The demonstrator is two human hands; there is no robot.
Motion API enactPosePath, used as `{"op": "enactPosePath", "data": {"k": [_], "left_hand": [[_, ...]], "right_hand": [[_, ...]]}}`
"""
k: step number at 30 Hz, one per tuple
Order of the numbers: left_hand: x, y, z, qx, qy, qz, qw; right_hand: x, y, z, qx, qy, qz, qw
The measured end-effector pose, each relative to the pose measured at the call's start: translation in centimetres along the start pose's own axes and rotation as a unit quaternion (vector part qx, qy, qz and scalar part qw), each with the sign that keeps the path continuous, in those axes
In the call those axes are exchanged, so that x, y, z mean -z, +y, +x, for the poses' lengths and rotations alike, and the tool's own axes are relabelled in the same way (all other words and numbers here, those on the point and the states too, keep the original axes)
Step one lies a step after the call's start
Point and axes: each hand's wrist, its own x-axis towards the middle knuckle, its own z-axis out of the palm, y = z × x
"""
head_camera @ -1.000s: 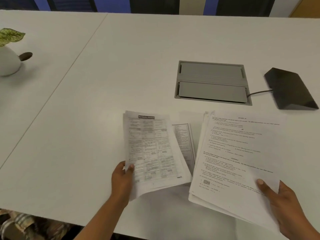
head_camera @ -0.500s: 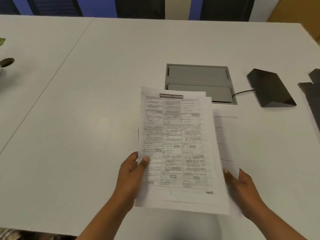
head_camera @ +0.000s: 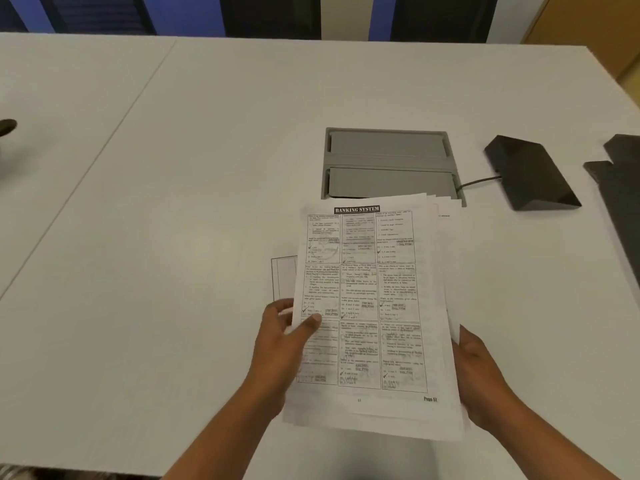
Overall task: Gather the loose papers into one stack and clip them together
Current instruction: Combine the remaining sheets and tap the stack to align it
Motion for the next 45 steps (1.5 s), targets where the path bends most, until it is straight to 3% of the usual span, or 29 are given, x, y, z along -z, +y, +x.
{"op": "enactPosePath", "data": {"k": [2, 4, 8, 13, 18, 22, 25, 27, 29, 33, 40, 42, 45], "left_hand": [[0.2, -0.1, 0.2, 0.07, -0.098, -0.077, 0.99], [0.2, -0.2, 0.0, 0.078, -0.147, -0.079, 0.983], [-0.3, -0.7, 0.0, 0.043, -0.142, -0.063, 0.987], [-0.8, -0.8, -0.3, 0.0, -0.121, -0.049, 0.992], [-1.1, -1.0, -0.1, -0.02, -0.111, -0.037, 0.993], [-1.3, -1.7, 0.3, -0.013, -0.123, -0.01, 0.992], [-1.2, -2.6, 1.2, 0.037, -0.144, 0.005, 0.989], [-1.1, -3.7, 2.2, 0.096, -0.106, 0.02, 0.99], [-0.7, -5.7, 3.5, 0.12, -0.005, 0.101, 0.988], [0.5, -10.0, 4.6, 0.092, 0.152, 0.321, 0.93], [-0.5, -13.0, 4.2, 0.091, 0.179, 0.54, 0.817], [-1.1, -13.6, 4.2, 0.071, 0.189, 0.559, 0.804], [-1.2, -13.7, 4.8, 0.057, 0.197, 0.536, 0.819]], "right_hand": [[-0.1, -0.1, 0.0, -0.017, 0.002, 0.002, 1.0], [0.0, 0.2, 0.1, -0.03, -0.005, -0.017, 0.999], [0.3, 0.4, 0.1, -0.052, -0.012, -0.012, 0.998], [0.7, -0.1, -0.2, -0.046, -0.024, 0.093, 0.994], [0.2, -0.4, -0.4, -0.024, -0.025, 0.05, 0.998], [0.5, 0.7, -0.3, -0.031, 0.015, 0.055, 0.998], [1.0, 1.8, -0.3, -0.026, 0.047, 0.061, 0.997], [1.6, 2.2, -0.5, -0.029, 0.062, 0.069, 0.995], [2.1, 2.4, -0.7, -0.031, 0.076, 0.066, 0.994], [3.0, 2.3, -1.2, -0.014, 0.108, 0.054, 0.993], [3.9, 2.4, -1.7, -0.01, 0.131, 0.061, 0.989], [4.1, 2.3, -1.9, -0.01, 0.13, 0.068, 0.989], [4.2, 2.4, -2.0, -0.008, 0.127, 0.075, 0.989]]}}
